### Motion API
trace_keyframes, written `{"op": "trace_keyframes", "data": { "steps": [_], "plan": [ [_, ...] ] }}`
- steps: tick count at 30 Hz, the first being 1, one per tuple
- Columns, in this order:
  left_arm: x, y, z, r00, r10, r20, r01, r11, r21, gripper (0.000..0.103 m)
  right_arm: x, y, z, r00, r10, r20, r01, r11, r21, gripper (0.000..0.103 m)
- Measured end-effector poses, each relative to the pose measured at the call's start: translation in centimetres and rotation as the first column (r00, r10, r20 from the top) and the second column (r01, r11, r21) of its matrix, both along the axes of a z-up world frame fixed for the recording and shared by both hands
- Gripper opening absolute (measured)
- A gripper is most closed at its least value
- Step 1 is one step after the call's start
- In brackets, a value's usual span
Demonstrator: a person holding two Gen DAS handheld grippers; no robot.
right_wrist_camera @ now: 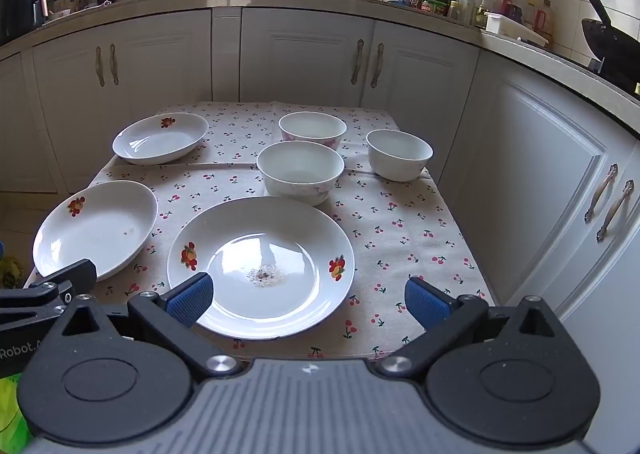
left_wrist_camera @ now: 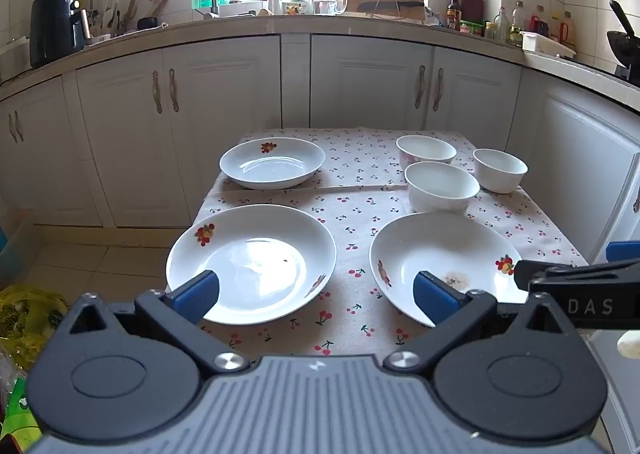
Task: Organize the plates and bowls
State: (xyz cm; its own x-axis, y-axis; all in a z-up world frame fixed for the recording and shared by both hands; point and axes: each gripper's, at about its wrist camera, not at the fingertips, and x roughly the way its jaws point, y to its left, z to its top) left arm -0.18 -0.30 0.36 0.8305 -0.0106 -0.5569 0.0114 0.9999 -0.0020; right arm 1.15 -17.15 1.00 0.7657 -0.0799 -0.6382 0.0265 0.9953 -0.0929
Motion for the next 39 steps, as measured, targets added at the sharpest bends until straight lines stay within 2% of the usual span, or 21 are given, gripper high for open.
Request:
{"op": "trace_keyframes", "data": {
  "steps": [39],
  "plan": [
    [-0.07, 0.03, -0.10, 1.000, -0.001, 0.003, 0.001, 1.000, -0.002, 0.102, 0.07, 0.06, -0.10, 1.000, -0.008, 0.001, 0.008, 1.000, 0.001, 0.103]
  ]
}}
